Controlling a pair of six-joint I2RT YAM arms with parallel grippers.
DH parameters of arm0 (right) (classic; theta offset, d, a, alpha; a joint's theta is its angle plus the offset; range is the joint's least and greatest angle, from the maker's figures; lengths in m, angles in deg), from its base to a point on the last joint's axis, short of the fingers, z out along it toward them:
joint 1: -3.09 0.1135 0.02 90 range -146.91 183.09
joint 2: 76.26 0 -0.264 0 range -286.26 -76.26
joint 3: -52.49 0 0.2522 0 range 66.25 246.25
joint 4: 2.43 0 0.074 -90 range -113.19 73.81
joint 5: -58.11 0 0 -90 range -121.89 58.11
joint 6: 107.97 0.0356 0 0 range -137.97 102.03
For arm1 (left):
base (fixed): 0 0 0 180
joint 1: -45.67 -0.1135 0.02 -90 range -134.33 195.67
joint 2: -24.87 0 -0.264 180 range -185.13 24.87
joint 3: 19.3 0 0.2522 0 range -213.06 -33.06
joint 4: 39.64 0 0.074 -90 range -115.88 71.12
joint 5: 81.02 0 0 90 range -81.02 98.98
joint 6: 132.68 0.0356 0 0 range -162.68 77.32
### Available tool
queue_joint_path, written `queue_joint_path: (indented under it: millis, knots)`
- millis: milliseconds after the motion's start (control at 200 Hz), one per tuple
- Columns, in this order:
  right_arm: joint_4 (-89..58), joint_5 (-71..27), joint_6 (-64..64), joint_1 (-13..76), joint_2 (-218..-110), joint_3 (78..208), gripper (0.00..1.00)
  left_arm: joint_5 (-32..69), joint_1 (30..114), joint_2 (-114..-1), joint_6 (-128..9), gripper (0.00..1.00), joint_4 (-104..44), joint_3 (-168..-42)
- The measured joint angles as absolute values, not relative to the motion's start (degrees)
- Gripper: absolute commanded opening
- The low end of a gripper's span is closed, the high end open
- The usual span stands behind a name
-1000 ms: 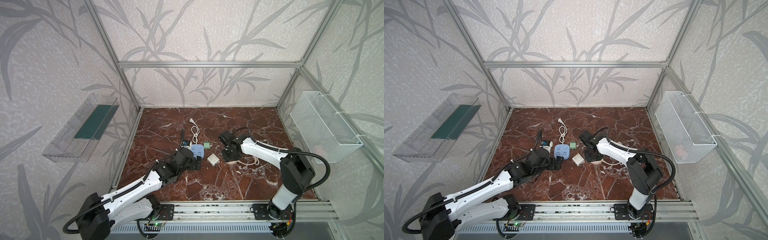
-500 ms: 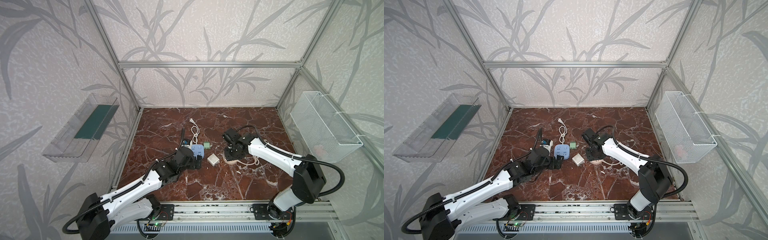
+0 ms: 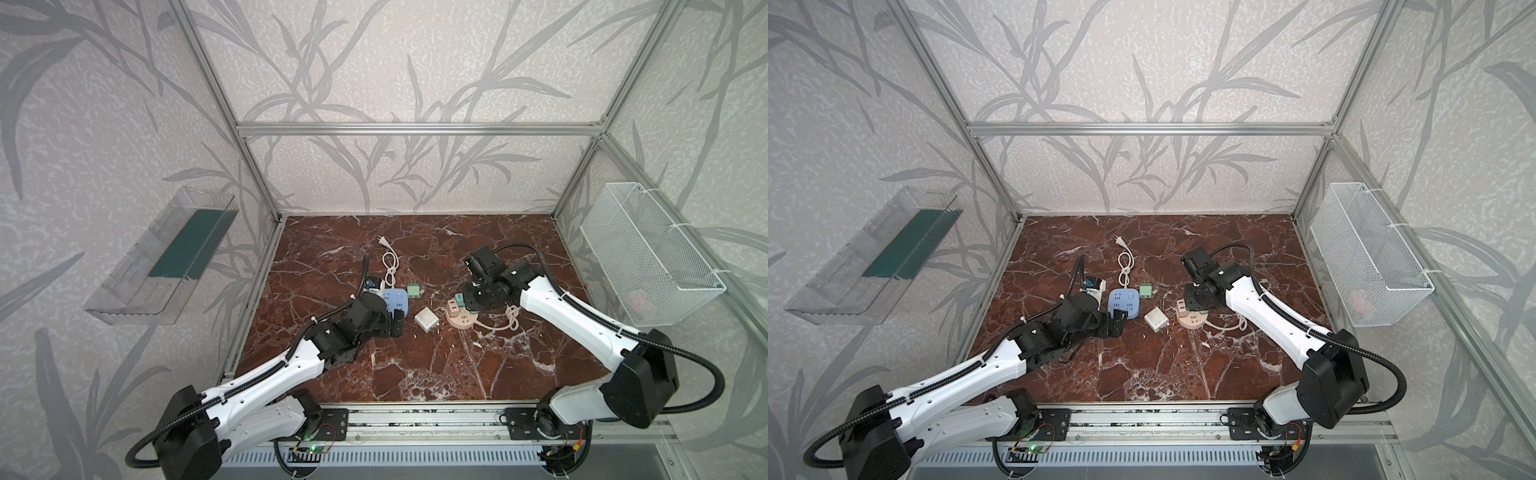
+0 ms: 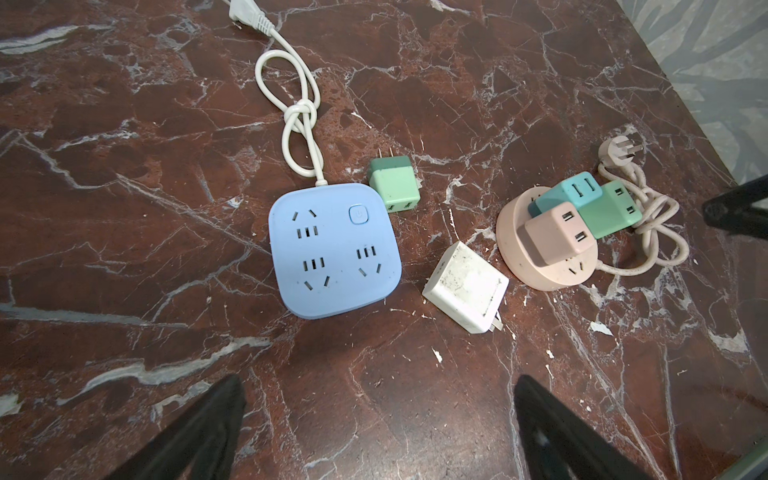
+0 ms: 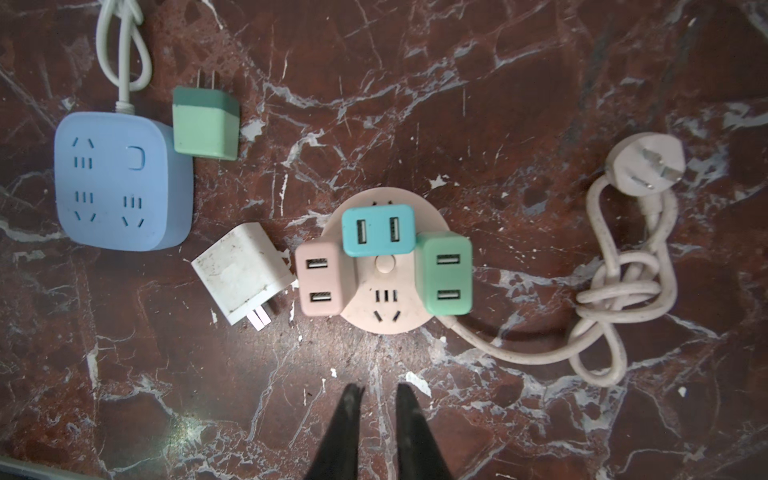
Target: Insert the plug
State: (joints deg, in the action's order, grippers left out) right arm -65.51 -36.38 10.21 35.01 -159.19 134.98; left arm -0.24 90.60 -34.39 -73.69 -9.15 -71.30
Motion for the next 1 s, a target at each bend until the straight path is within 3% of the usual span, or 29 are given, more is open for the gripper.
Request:
queue_joint_path:
  millis: [420,1000]
  knots:
    - [-64.4,-35.5,6.7,30.5,-166.9,135.0,0.09,0.4,90.2,-35.0,-73.7,0.98,-9.6,-71.3]
    - [-61.7,-33.3,6.6,30.5,-169.3,134.2,0.08,1.4,89.5,-35.0,-73.9,0.97,-10.1,-70.9]
